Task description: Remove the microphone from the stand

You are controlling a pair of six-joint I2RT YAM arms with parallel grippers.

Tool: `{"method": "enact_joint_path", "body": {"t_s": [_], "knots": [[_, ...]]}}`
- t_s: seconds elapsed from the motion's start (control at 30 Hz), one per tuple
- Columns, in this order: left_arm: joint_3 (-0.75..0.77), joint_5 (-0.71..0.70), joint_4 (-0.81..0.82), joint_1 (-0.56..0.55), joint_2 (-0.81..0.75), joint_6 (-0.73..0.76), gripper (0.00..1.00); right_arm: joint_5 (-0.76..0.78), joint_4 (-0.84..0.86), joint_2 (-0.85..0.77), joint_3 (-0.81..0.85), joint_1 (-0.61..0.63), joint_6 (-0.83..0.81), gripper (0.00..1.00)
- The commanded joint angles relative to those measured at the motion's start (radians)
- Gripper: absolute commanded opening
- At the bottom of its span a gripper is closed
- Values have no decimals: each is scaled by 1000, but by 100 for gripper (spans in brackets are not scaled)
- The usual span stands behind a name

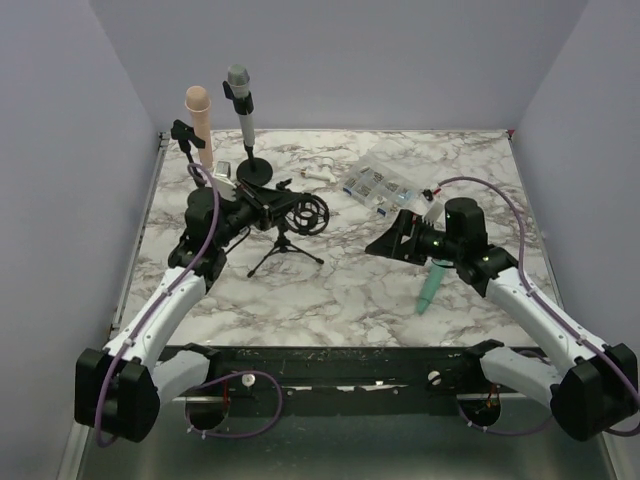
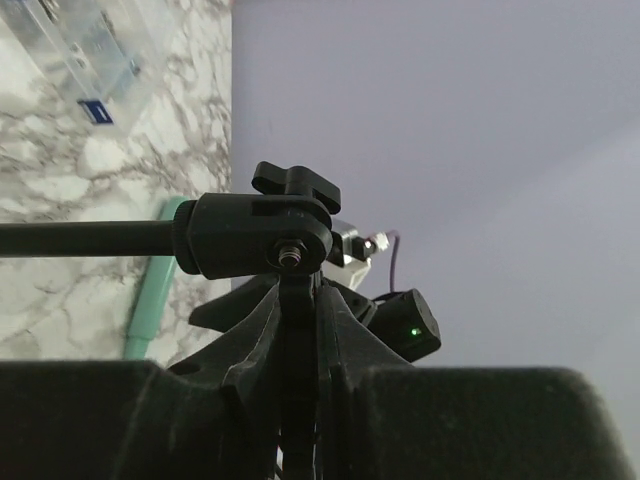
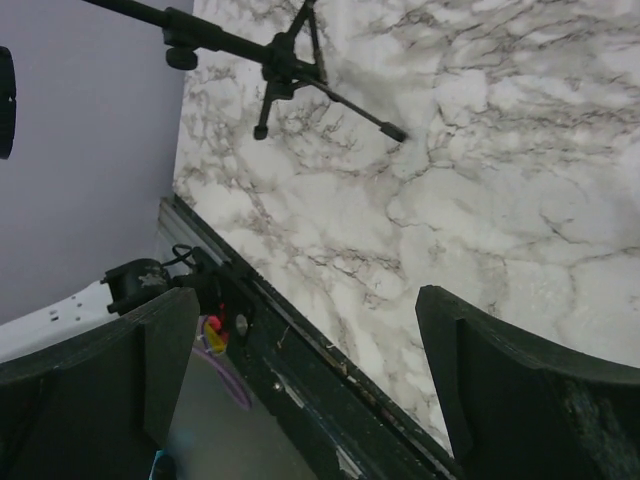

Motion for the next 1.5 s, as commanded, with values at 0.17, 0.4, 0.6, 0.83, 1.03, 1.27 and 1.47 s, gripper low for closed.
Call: {"method": "enact_joint_path", "body": {"t_s": [0.17, 0.4, 0.6, 0.83, 1.03, 1.27, 1.47], "knots": [[50, -117, 344, -264, 162, -170, 0, -103, 360, 19, -169, 20, 314, 97], [18, -235, 436, -372, 175, -211, 0, -103, 519, 57, -245, 20, 419, 94], [11, -289, 478, -433, 208, -235, 0, -106, 693, 106, -312, 26, 524, 84], [0, -288, 524, -470, 271, -205, 20, -70, 791, 175, -358, 42, 582, 84], [-68, -287, 608, -474, 251, -155, 57, -69, 897, 213, -402, 49, 642, 79], [-125, -237, 483, -464, 134, 30, 82, -24, 970, 210, -446, 55, 698, 77], [-216, -190, 317, -393, 5, 214, 99, -19, 1017, 278, -401, 57, 746, 72]]}}
